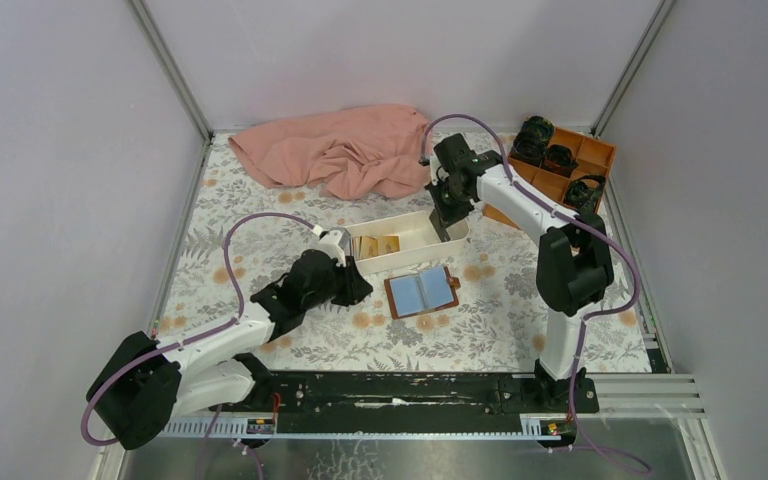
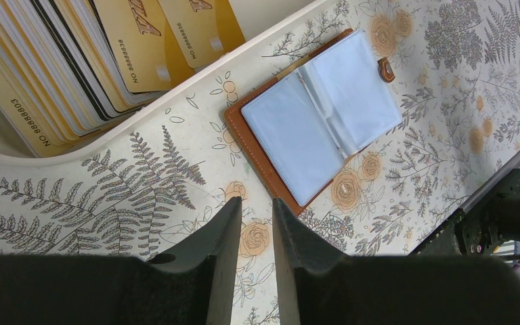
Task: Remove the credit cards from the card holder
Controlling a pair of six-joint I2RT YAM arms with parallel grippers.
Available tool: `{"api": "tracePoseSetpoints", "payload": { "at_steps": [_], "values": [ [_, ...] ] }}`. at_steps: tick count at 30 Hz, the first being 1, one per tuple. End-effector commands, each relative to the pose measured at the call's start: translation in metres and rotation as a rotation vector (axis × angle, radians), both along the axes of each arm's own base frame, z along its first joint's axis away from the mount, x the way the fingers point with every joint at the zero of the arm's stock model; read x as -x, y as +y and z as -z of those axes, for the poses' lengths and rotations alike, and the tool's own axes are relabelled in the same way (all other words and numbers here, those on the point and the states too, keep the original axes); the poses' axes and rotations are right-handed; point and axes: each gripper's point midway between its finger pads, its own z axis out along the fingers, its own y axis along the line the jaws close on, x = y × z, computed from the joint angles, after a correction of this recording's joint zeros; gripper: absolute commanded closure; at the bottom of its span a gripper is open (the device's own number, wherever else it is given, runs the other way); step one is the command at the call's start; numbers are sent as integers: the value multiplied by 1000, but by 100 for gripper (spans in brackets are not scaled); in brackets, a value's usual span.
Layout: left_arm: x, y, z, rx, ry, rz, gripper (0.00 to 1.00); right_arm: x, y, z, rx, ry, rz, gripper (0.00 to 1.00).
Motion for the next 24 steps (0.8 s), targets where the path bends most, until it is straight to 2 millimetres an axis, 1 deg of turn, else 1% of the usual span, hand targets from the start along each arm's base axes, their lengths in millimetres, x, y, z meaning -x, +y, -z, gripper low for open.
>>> {"api": "tracePoseSetpoints", "payload": {
  "at_steps": [1, 2, 4, 6, 7, 8, 10, 12, 13, 14, 16, 18, 19, 20, 21, 24],
  "values": [
    [-1, 1, 0, -1, -14, 2, 70, -4, 0, 3, 13, 2, -6, 100],
    [-1, 2, 0, -2, -14, 1, 70, -6, 0, 3, 12, -3, -2, 100],
    [-2, 2, 1, -4, -13, 0, 70, -8, 2, 0, 2, -20, 6, 78],
    [-2, 2, 1, -7, -11, -1, 70, -11, 2, -7, -11, -54, 18, 64],
    [-2, 2, 2, -7, -10, 0, 70, -13, 1, -13, -20, -80, 25, 59],
    [-2, 2, 2, -8, -9, -1, 70, -14, 1, -20, -28, -109, 34, 56],
    [-1, 2, 4, -10, -6, 1, 70, -18, -1, -37, -51, -183, 51, 54],
    [-1, 1, 4, -9, -4, 5, 70, -20, 0, -58, -95, -276, 50, 50],
    [-1, 0, 4, -6, -5, 8, 70, -18, 1, -72, -130, -329, 48, 49],
    [-1, -1, 3, -3, -6, 13, 70, -15, 2, -87, -170, -381, 42, 49],
    [-1, -4, -1, 16, -15, 26, 70, -4, 6, -107, -266, -458, 30, 48],
    [1, -10, -7, 50, -21, 50, 70, 12, 11, -118, -366, -495, 19, 49],
    [3, -13, -9, 67, -22, 59, 70, 25, 11, -116, -406, -487, 21, 51],
    [2, -15, -12, 82, -26, 62, 70, 34, 12, -111, -430, -465, 30, 53],
    [1, -16, -13, 88, -27, 56, 70, 42, 12, -102, -432, -433, 41, 55],
    [-1, -20, -7, 75, -14, 39, 70, 72, 9, -61, -341, -343, 58, 55]
  ]
}}
